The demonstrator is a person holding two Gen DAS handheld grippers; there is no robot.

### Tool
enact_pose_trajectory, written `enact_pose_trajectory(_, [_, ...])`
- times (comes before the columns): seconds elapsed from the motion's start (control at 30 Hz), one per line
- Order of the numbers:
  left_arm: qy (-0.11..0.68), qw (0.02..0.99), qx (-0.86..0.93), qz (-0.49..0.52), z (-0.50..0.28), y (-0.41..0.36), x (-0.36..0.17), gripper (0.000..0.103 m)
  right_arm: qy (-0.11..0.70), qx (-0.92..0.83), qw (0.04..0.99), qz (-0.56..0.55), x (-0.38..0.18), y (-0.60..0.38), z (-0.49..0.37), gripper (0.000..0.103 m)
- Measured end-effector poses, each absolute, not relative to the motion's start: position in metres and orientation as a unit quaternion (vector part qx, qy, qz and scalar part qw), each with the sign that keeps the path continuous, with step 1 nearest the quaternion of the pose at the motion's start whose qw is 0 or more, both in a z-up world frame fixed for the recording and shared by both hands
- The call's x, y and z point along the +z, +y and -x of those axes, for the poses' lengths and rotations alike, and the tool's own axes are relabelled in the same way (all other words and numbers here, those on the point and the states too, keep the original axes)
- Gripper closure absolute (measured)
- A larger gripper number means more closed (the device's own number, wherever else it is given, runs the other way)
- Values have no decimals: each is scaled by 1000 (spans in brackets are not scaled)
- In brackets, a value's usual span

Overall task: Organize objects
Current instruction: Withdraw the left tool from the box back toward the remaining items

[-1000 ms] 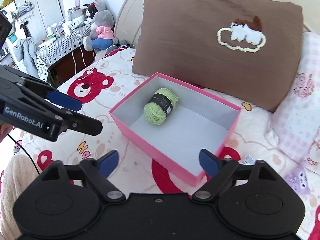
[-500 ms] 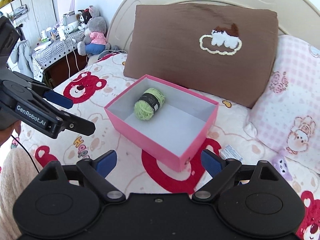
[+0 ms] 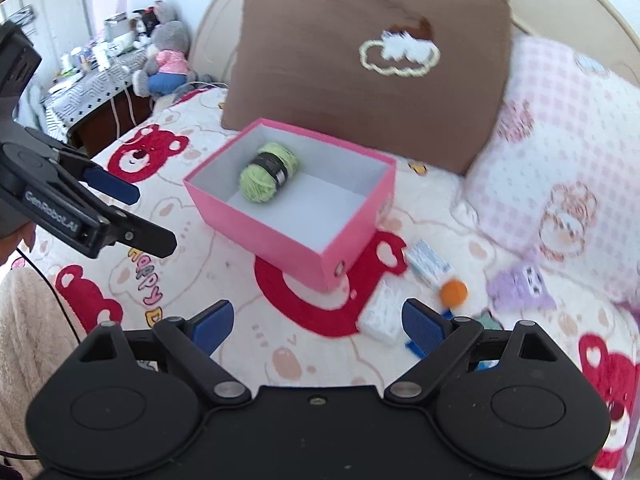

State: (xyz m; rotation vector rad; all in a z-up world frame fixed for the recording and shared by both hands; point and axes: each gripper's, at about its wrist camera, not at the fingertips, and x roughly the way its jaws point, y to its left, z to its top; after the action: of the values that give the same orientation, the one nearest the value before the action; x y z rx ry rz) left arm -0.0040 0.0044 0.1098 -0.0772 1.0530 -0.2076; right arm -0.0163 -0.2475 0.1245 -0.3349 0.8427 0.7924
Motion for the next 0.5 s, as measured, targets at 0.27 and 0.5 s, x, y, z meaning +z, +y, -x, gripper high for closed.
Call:
enact_pose_trajectory(0.27, [519, 847, -105, 52, 1, -16, 79, 7, 425, 358, 816, 160, 105, -272, 18, 10])
enact_pose_trajectory(0.5, [541, 827, -139, 63, -9, -42, 55, 8, 437, 333, 825, 130, 86, -292, 12, 10])
